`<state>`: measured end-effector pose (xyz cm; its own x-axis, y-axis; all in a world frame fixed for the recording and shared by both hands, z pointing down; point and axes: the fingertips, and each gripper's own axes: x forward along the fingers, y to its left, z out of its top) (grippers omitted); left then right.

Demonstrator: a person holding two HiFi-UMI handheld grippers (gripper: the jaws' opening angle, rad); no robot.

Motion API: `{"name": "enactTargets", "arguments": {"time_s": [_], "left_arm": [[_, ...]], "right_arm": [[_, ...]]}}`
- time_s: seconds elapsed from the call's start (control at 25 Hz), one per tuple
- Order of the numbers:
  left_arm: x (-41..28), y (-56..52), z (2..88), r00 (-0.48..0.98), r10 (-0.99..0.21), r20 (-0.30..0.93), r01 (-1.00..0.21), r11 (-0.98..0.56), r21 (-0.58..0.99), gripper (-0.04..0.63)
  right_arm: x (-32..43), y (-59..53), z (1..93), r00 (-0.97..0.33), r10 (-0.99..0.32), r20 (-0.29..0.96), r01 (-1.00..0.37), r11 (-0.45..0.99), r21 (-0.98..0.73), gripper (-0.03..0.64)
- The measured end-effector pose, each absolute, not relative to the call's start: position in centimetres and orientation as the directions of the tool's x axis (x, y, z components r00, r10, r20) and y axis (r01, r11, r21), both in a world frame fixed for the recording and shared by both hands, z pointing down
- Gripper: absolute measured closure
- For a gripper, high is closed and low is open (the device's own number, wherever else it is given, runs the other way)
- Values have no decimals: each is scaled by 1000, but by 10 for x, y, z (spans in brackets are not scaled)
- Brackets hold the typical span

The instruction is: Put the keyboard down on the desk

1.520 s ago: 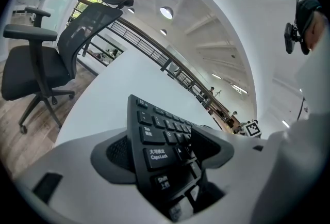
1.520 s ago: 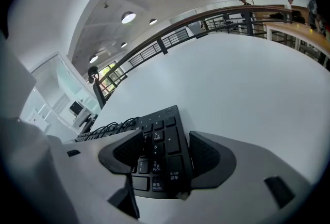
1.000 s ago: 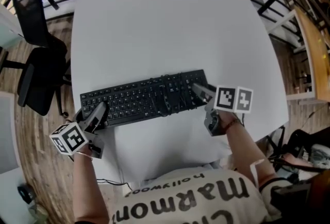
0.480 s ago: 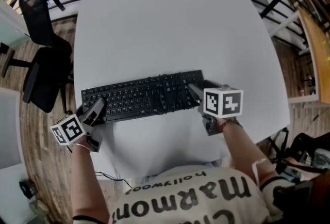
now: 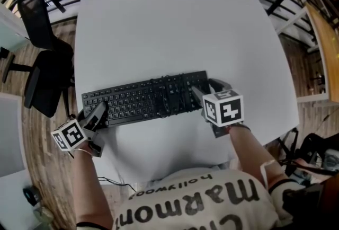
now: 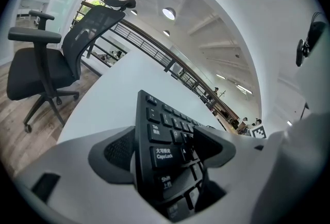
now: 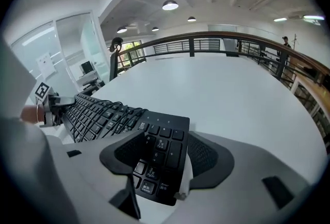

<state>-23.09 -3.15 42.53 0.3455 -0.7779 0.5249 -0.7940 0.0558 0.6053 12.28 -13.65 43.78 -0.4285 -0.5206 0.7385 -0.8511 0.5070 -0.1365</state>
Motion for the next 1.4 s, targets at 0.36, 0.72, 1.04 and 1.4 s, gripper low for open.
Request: {"name": "enactTargets", "arguments": {"time_s": [0.36, 0.72, 1.04, 1.4], "left_arm": [[-233, -32, 427, 298, -775, 557, -875, 11, 483, 230], [-233, -32, 434, 305, -742, 596, -873, 33, 487, 242], [-233, -29, 441, 301, -727, 616, -871, 54, 489, 238], [-233, -32, 441, 288, -728, 623, -874, 66, 481, 233]], "right_arm": [[114, -134, 434, -427, -543, 723, -817, 575, -50, 370], [114, -135, 435, -422, -553, 719, -819, 573, -41, 370], [114, -133, 435, -429, -567, 703, -820, 570, -40, 370], [115, -134, 435, -429, -580, 693, -824, 566, -37, 370]]}}
